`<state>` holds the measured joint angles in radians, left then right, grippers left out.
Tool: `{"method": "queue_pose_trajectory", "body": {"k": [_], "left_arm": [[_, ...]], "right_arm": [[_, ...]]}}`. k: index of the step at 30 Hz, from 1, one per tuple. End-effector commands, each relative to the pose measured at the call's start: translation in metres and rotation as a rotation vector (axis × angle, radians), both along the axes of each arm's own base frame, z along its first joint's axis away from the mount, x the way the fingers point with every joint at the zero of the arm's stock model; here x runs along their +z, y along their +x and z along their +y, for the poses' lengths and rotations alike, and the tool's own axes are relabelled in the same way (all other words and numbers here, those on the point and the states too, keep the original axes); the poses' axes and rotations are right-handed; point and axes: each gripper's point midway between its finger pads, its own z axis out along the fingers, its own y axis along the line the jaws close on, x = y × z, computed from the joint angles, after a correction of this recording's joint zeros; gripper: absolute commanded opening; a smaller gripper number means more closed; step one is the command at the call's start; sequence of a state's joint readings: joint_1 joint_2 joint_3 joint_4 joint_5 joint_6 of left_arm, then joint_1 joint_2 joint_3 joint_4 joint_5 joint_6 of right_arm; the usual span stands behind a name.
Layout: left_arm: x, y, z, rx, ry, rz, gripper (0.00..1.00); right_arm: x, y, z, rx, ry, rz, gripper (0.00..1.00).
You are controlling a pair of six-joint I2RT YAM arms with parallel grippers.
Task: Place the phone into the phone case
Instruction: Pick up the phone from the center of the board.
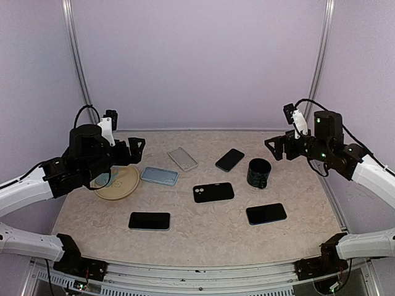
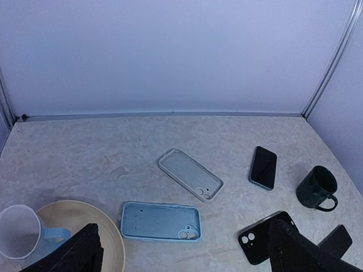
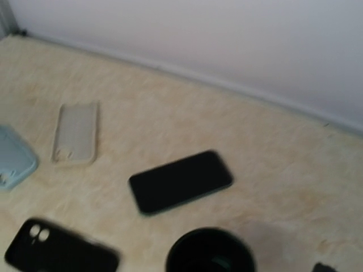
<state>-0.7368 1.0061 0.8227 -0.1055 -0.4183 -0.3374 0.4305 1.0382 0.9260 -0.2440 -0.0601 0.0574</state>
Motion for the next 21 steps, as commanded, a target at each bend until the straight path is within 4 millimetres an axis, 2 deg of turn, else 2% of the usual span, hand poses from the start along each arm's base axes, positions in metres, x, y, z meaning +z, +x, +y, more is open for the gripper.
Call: {"method": "queue_pose_trajectory", "body": {"k": [1,6,12,15,21], "left_arm": [[-0.011,0.001,-0.013,0.012,-0.030,0.028,0.99],[-0.033,-0.002,-0.028,-0.019,-0.030,0.064,0.99],[-0.057,-0.004,-0.036,-0.042,-0.013,0.103,0.99],[-0.067,-0.003,-0.039,-0.044,0.002,0.122,0.99],[-0.087,-0.001,-0.044,-0.042,0.021,0.168,0.99]], "right_arm": [[-0.024,-0.006,0.014,0.031,-0.028,0.066,1.00],[-0.043,-0.011,0.036,0.096,-0.062,0.113,1.00],[-0.073,-0.020,0.057,0.171,-0.125,0.187,1.00],[-0.086,-0.021,0.062,0.177,-0.153,0.219,1.00],[-0.098,-0.019,0.067,0.178,-0.163,0.254,1.00]]}}
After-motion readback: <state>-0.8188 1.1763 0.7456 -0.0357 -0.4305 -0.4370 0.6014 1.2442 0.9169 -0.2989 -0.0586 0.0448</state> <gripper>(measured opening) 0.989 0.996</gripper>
